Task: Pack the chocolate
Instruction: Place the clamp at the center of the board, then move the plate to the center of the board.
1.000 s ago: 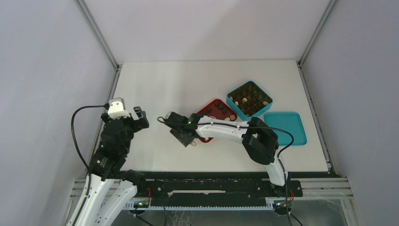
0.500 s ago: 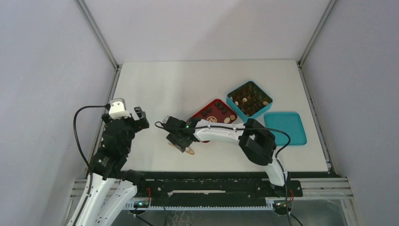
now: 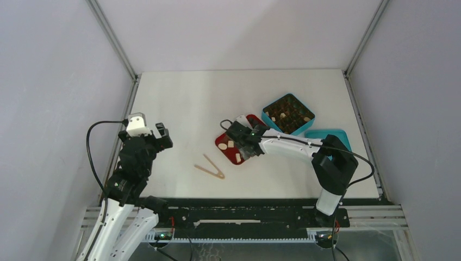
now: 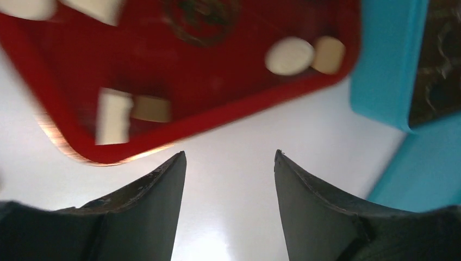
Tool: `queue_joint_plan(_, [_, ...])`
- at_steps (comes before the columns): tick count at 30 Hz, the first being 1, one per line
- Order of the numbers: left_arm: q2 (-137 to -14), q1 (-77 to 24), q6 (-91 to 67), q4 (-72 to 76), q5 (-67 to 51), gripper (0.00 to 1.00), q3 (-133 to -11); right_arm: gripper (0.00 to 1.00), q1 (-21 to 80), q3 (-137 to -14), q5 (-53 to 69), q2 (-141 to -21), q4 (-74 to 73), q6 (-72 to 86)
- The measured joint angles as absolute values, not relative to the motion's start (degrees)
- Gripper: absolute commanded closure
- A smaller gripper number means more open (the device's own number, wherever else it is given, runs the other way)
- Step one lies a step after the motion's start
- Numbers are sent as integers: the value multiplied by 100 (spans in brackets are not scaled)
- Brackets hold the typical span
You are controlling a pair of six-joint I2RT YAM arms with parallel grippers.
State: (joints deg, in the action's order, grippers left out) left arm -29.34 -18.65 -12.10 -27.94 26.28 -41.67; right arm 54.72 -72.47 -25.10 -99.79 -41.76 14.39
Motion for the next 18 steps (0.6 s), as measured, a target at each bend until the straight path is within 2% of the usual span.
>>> queue_joint_plan(7, [-2928, -1857, -1208, -2792, 2523, 0, -4167, 28, 5089, -6840, -3354, -10127, -4606, 1752])
queue_joint_plan(18, [-2882, -1855, -1210, -2777, 2477, 0, -4167, 27, 4801, -6954, -3957, -10901, -4117, 1636])
